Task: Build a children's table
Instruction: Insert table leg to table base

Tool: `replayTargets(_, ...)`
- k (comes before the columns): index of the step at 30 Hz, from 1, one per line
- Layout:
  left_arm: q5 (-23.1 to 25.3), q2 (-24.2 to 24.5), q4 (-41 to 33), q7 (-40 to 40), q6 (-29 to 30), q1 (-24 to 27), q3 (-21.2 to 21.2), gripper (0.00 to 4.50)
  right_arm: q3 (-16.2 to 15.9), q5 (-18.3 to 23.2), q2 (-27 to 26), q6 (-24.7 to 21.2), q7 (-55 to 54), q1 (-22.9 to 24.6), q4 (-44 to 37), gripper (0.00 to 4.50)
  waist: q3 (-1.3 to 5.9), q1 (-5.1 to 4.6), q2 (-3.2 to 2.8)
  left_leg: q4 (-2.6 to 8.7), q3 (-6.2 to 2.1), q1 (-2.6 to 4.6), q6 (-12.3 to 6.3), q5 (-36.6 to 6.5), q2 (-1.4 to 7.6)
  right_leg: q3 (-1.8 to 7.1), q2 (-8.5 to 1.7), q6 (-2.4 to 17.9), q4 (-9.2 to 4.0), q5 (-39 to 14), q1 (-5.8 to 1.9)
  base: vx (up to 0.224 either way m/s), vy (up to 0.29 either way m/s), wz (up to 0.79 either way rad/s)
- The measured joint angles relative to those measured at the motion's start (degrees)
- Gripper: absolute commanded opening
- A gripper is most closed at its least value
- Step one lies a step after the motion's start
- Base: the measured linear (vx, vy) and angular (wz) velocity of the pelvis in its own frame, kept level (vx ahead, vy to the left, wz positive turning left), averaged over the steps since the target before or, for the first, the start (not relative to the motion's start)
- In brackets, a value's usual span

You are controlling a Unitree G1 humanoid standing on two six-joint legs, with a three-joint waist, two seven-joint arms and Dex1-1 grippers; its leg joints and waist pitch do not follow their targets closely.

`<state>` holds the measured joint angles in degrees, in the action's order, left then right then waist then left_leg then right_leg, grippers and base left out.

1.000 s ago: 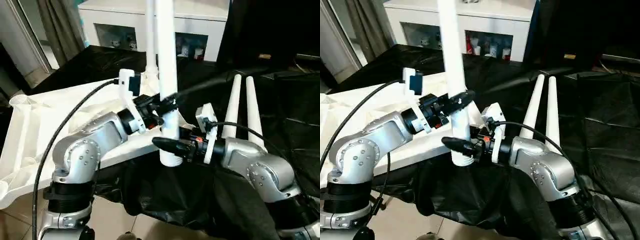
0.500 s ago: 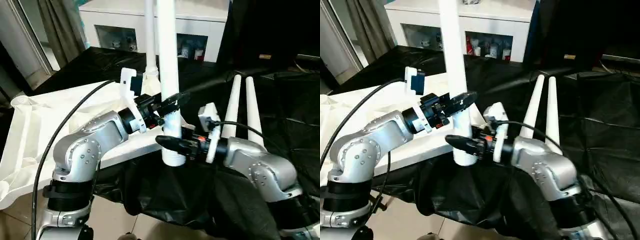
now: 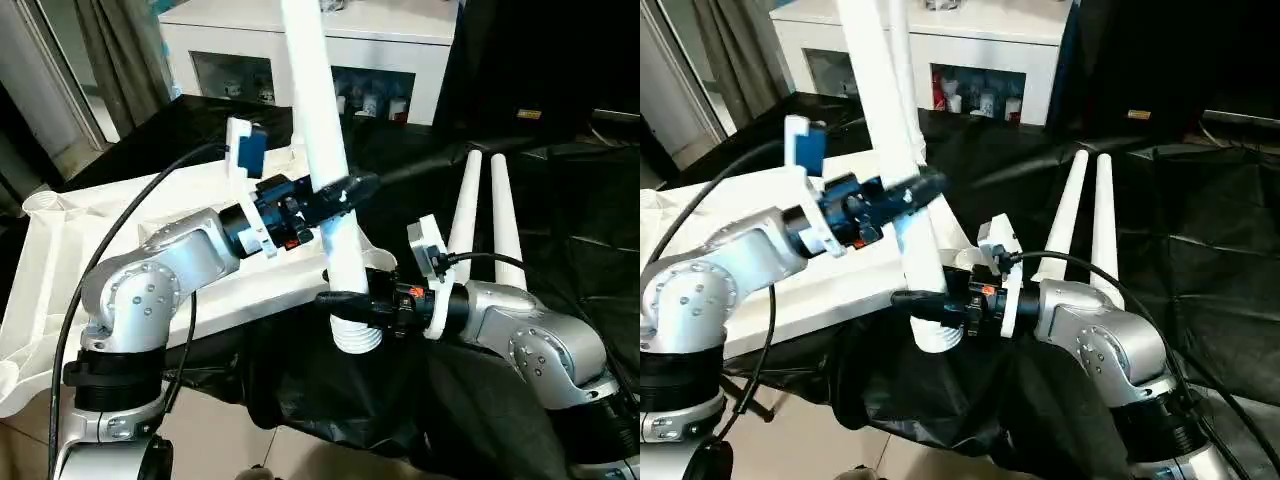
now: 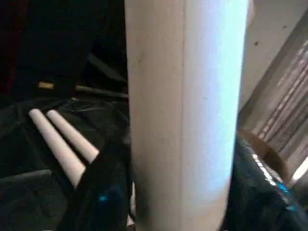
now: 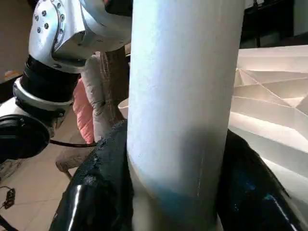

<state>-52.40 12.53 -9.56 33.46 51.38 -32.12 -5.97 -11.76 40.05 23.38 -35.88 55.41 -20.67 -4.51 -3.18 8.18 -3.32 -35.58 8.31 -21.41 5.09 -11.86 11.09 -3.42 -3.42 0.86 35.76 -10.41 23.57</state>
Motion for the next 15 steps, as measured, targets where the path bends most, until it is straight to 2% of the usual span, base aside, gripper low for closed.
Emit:
replayTargets(3,-0.2,-0.1,1.1,-0.1,0.5,-0.4,0.0,1.93,0.1,-0.4,0.0,0.0,-0.1,0.1,0.1,1.95,0.01,-0.01,-0.01,0.00,0.00,0.00,0.01,0.0,0.00,-0.01,0.00,0.0,0.02,0.0,0.00,0.000,0.000,0.00)
replayTargets(10,0.5,0.1,1.4,-0.6,1.3,-1.5,0.5,1.84,0.3,-1.7,-0.1,0.3,-0.2,0.1,0.1,1.95,0.02,-0.04,-0.03,0.00,-0.01,0.00,0.01,0.0,0.01,-0.03,0.00,0.0,0.02,0.0,0.00,0.000,0.000,0.00)
replayTargets(11,0.6,0.2,1.4,-0.6,1.2,-1.5,0.7,1.84,0.2,-1.9,-0.2,0.3,-0.3,0.1,0.1,2.51,0.02,-0.04,-0.03,0.00,-0.01,0.00,0.01,0.0,0.01,-0.03,0.00,0.0,0.02,0.0,0.00,0.000,0.000,0.00)
replayTargets(15,3.0,1.6,1.2,-1.0,0.7,-2.1,3.0,1.83,0.0,-2.8,-0.7,0.2,-1.2,-0.2,0.2,2.81,0.02,-0.03,-0.03,0.00,-0.02,0.00,0.01,0.0,0.01,-0.03,0.00,0.0,0.02,0.0,0.00,0.000,0.000,0.00)
